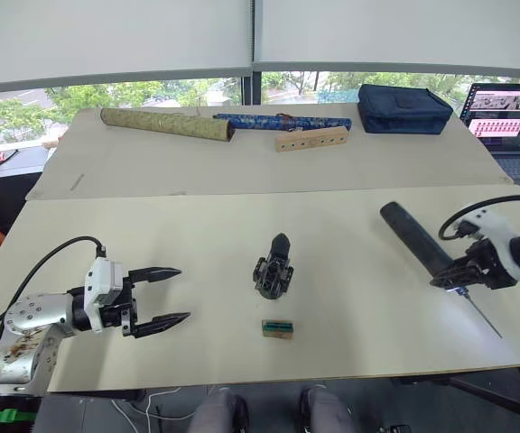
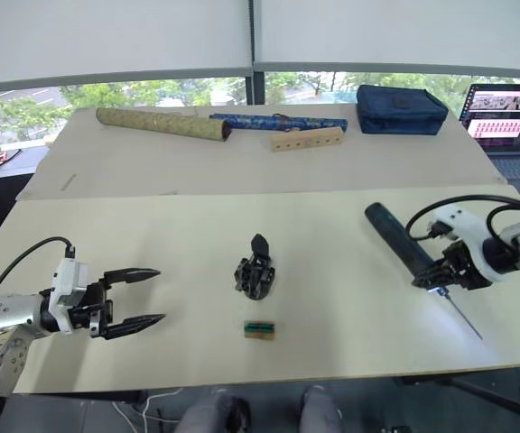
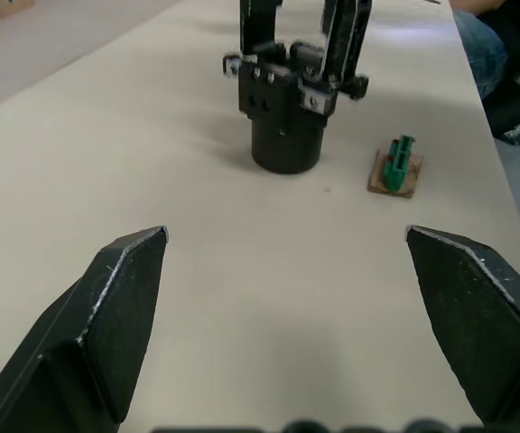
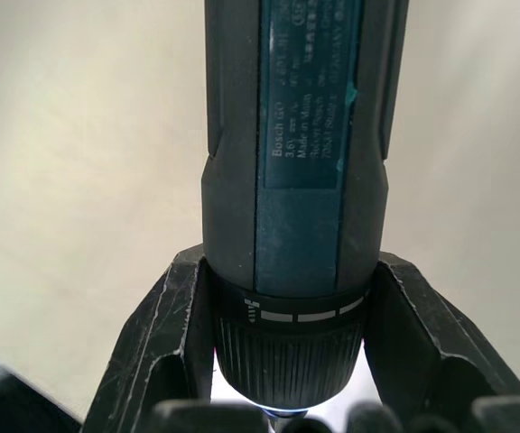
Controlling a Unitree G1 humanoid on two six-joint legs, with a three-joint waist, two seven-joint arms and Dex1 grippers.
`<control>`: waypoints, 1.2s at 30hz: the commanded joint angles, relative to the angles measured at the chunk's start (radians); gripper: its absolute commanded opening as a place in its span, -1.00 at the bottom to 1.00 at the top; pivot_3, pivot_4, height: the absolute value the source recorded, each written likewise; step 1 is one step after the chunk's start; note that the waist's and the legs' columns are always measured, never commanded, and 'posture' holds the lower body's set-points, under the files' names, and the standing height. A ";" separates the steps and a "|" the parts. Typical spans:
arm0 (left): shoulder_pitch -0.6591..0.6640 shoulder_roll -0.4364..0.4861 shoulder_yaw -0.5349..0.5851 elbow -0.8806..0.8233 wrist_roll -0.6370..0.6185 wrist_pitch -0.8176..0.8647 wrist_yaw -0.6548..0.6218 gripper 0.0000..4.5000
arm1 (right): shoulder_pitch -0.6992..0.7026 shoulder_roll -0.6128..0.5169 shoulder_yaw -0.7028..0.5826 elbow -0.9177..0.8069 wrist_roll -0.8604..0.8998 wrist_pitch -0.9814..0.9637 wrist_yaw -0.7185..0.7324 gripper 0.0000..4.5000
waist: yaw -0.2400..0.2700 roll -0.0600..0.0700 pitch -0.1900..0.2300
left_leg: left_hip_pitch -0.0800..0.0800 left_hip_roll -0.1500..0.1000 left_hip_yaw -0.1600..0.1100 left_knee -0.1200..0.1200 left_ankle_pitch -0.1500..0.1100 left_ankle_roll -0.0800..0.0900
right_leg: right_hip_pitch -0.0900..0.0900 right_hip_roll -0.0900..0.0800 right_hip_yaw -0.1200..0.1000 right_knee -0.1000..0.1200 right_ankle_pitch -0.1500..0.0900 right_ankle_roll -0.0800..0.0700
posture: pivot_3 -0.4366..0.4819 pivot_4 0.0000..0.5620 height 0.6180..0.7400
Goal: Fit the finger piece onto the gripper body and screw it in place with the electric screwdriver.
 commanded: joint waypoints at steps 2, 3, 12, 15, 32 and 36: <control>0.005 0.006 0.025 -0.047 -0.017 0.019 0.013 0.99 | -0.054 0.041 -0.030 0.094 -0.103 -0.116 0.016 -0.16 | 0.004 0.000 0.000 | 0.000 0.000 0.000 0.000 0.000 0.000 | 0.001 0.000 0.000 0.000 0.000 0.001 | -0.05 -0.47 1.00; 0.008 0.006 0.028 -0.051 -0.016 0.024 0.017 0.99 | -0.058 0.051 -0.028 0.111 -0.122 -0.132 0.024 -0.16 | 0.005 0.000 0.000 | 0.000 0.000 0.000 0.001 0.000 0.000 | 0.001 0.000 -0.001 0.000 0.000 0.001 | -0.05 -0.47 1.00; 0.030 0.018 0.052 -0.041 0.014 0.022 0.037 1.00 | -0.096 0.081 -0.078 0.235 -0.195 -0.207 0.077 0.74 | 0.003 0.000 0.000 | 0.002 0.000 0.000 0.001 0.001 -0.001 | 0.003 0.001 -0.002 0.000 0.000 0.001 | -0.05 -0.47 1.00; 0.037 0.025 0.061 -0.039 0.025 0.028 0.055 1.00 | -0.103 0.061 -0.132 0.242 -0.198 -0.229 0.078 0.99 | 0.002 0.000 0.000 | 0.003 0.000 0.000 0.001 0.001 -0.001 | 0.004 0.001 -0.002 0.000 0.000 0.001 | -0.05 -0.47 1.00; 0.139 -0.003 0.120 0.088 0.240 -0.217 0.237 1.00 | 0.489 0.332 -0.757 -0.338 0.233 -0.916 0.260 0.99 | 0.014 -0.005 0.000 | 0.009 0.000 0.000 0.000 0.001 -0.002 | 0.009 0.000 -0.003 0.001 0.001 0.001 | -0.05 -0.47 1.00; 0.164 -0.010 0.131 0.050 0.244 -0.224 0.274 1.00 | 0.501 0.425 -0.725 -0.288 0.192 -1.069 0.252 0.99 | 0.016 -0.006 0.000 | 0.009 0.000 0.000 0.000 0.001 -0.002 | 0.009 0.000 -0.002 0.001 0.003 0.000 | -0.05 -0.47 1.00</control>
